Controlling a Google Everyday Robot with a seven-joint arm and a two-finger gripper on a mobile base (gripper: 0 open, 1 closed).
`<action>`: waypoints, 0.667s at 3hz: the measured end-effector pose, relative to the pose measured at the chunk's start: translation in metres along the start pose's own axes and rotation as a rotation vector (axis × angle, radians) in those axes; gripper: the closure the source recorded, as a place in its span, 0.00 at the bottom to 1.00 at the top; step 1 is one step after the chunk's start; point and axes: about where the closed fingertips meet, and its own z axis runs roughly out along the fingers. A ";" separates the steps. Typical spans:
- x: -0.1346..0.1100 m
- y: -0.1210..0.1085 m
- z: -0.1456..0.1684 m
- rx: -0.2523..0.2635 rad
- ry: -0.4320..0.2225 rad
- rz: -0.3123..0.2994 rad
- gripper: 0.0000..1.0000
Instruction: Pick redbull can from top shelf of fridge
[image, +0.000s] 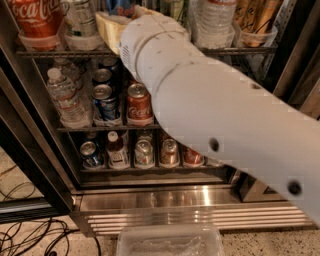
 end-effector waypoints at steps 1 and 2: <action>0.023 -0.007 -0.028 -0.026 0.106 0.075 1.00; 0.025 -0.031 -0.037 -0.013 0.133 0.128 1.00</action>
Offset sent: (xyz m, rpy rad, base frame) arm -0.0336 -0.1114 -0.0670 0.1324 0.2357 0.0063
